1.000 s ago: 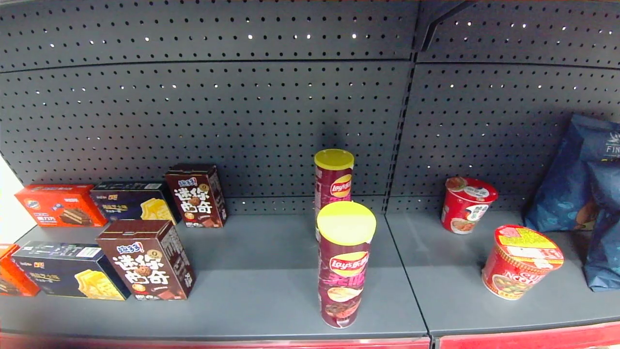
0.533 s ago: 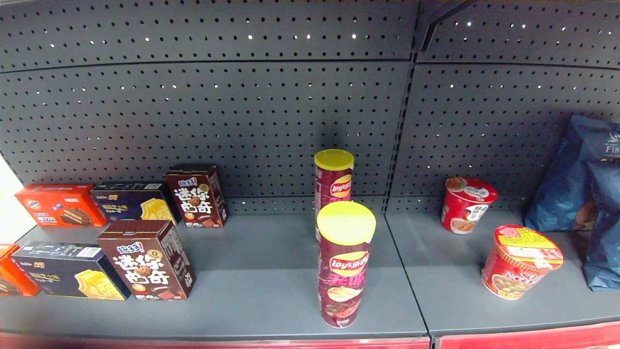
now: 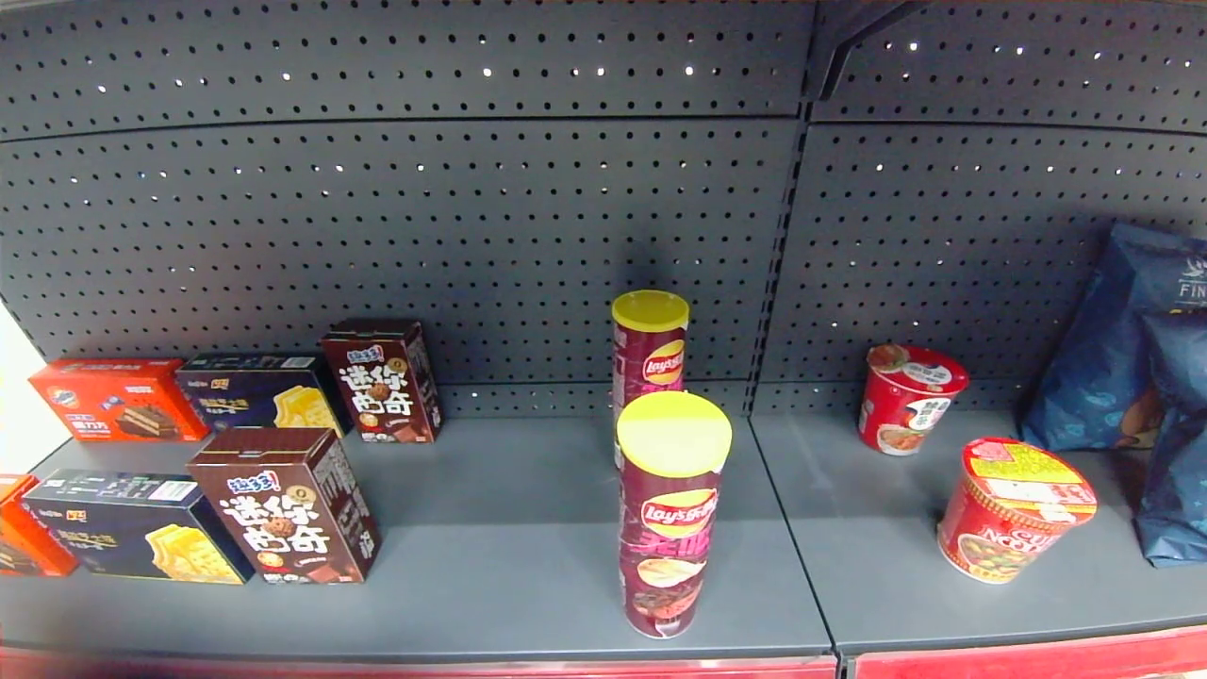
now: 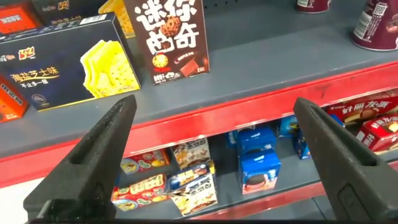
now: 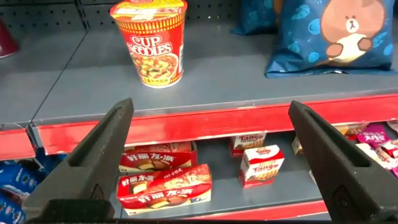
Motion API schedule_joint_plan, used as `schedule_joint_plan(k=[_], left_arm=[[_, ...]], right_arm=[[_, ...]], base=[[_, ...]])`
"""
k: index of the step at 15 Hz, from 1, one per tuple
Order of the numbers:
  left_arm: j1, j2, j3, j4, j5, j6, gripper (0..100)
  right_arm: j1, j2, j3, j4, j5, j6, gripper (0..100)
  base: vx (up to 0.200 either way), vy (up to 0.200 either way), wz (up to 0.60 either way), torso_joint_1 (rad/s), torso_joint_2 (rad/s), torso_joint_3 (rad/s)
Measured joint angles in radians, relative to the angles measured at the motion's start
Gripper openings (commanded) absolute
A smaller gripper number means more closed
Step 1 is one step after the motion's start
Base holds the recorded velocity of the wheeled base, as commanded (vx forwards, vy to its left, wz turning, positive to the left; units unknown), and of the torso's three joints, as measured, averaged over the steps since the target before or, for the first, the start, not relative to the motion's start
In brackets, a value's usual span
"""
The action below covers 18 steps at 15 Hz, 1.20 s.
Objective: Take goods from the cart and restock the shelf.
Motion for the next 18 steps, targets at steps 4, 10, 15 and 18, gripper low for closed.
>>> schedule_joint_plan(k=[4, 10, 15, 18], left_arm=[[0.001, 0.001, -0.001, 0.0, 0.0, -0.004, 100], [0.0, 0.002, 0.0, 0.0, -0.001, 0.0, 100], [0.0, 0.002, 0.001, 0.0, -0.001, -0.001, 100], [0.0, 0.003, 0.001, -0.001, -0.003, 0.009, 100]], right_arm=[[0.001, 0.0, 0.0, 0.001, 0.006, -0.005, 100], [0.0, 0.001, 0.0, 0.0, 0.006, -0.007, 100], [0.0, 0.001, 0.0, 0.0, 0.005, -0.006, 100], [0.0, 0.002, 0.0, 0.0, 0.012, -0.012, 100]], base=[[0.0, 0.0, 0.15, 0.001, 0.0, 0.001], [0.0, 0.0, 0.0, 0.0, 0.0, 0.0], [0.0, 0.0, 0.0, 0.0, 0.0, 0.0], [-0.067, 0.0, 0.0, 0.001, 0.0, 0.002]])
